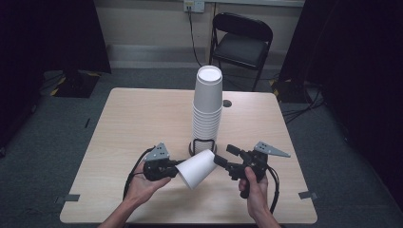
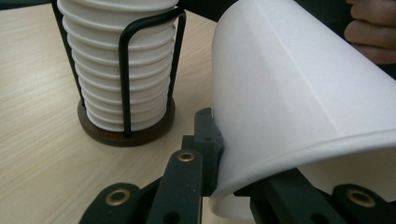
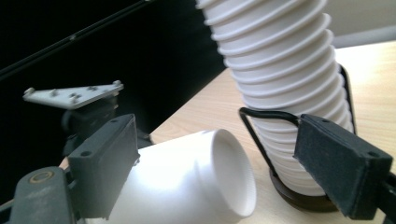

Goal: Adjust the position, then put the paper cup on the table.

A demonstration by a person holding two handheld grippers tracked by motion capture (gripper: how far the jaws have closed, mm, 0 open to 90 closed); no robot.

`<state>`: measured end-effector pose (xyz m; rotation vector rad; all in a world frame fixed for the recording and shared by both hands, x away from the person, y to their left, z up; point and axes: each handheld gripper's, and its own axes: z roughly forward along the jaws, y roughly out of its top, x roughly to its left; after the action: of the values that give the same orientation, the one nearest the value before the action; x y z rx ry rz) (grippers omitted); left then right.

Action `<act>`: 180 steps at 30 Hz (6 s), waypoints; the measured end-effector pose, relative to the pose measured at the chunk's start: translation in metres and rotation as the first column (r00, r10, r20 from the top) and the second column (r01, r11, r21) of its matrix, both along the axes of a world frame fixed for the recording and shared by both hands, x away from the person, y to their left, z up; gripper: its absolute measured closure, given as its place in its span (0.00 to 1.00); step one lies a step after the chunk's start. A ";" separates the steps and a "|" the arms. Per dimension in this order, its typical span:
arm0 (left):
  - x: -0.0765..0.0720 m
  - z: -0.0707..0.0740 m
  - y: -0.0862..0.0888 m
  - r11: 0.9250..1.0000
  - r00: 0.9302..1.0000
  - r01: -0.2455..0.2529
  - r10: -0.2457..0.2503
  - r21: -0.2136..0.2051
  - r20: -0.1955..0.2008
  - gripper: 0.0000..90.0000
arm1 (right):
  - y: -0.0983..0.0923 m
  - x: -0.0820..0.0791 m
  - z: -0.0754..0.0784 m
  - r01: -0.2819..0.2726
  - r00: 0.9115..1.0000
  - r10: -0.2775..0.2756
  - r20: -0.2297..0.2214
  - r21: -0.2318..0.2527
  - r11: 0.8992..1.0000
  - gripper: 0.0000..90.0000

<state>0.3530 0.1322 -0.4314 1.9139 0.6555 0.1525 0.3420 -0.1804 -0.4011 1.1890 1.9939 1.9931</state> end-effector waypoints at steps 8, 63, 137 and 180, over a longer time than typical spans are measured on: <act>0.000 0.003 0.000 0.999 1.000 0.001 0.000 0.049 -0.015 0.95 | 0.002 -0.001 -0.002 -0.059 0.996 0.063 0.062 -0.063 0.996 0.15; 0.020 0.037 -0.014 0.938 0.976 0.134 -0.069 0.320 -0.205 0.95 | 0.046 -0.034 0.000 -0.059 0.796 0.473 0.378 -0.728 0.683 0.15; 0.025 0.045 -0.058 0.914 0.951 0.201 -0.096 0.351 -0.295 0.94 | 0.096 -0.048 -0.023 0.104 0.710 0.559 0.428 -0.849 0.518 0.09; 0.020 0.032 -0.023 0.997 0.997 -0.046 0.050 0.069 -0.066 0.32 | 0.071 -0.029 -0.018 0.022 0.836 0.383 0.393 -0.721 0.693 0.12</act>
<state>0.3733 0.1091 -0.3995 1.9760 0.7507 0.1426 0.3133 -0.1091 -0.4193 0.2282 2.2625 1.1592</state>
